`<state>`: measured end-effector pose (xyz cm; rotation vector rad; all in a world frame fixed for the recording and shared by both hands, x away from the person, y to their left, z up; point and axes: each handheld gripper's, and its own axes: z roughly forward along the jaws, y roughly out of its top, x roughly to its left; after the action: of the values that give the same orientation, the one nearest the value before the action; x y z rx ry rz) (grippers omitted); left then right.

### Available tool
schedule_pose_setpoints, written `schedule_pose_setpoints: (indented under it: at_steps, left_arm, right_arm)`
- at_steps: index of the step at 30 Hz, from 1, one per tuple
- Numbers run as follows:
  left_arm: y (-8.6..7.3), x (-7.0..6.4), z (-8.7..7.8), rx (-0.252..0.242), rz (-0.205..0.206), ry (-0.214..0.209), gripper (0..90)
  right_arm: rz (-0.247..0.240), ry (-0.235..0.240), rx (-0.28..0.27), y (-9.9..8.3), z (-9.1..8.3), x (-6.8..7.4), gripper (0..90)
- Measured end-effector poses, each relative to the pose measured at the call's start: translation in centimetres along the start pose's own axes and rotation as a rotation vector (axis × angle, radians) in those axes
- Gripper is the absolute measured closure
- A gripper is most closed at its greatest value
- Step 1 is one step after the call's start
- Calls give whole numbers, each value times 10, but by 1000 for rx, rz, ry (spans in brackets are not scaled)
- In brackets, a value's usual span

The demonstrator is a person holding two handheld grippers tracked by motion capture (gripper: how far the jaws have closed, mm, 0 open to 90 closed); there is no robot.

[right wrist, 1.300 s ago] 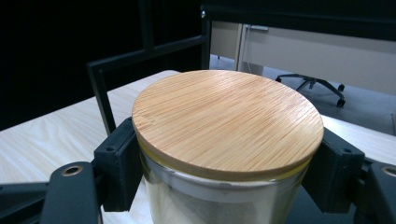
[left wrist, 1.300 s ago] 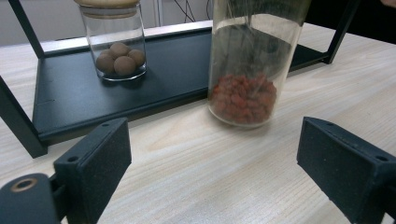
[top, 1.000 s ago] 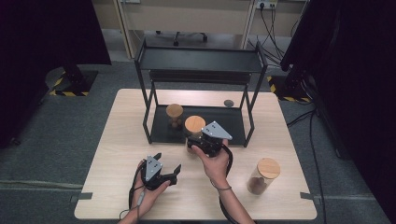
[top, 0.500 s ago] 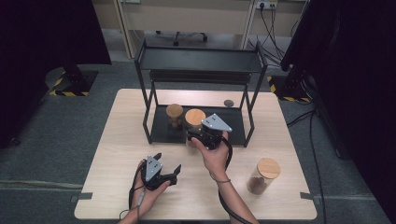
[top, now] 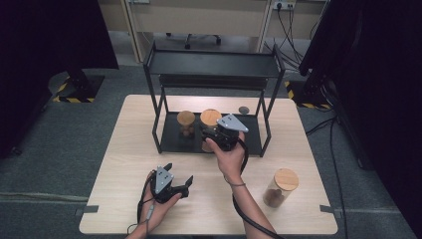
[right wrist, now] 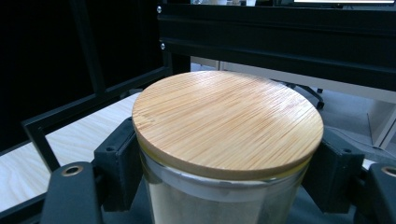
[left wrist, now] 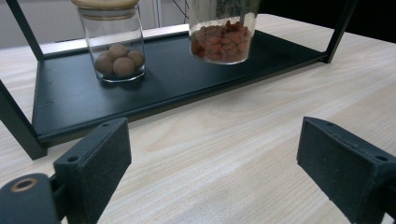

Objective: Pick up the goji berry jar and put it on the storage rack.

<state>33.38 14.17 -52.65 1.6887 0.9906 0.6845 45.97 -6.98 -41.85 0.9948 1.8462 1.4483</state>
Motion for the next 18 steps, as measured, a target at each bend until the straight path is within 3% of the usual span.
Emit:
schedule_pose_setpoints:
  at_steps: [18]
  left_arm:
    - [0, -1, 0, -3, 13, -2, 99]
  right_arm:
    - [18, -7, 13, 13, 25, -7, 254]
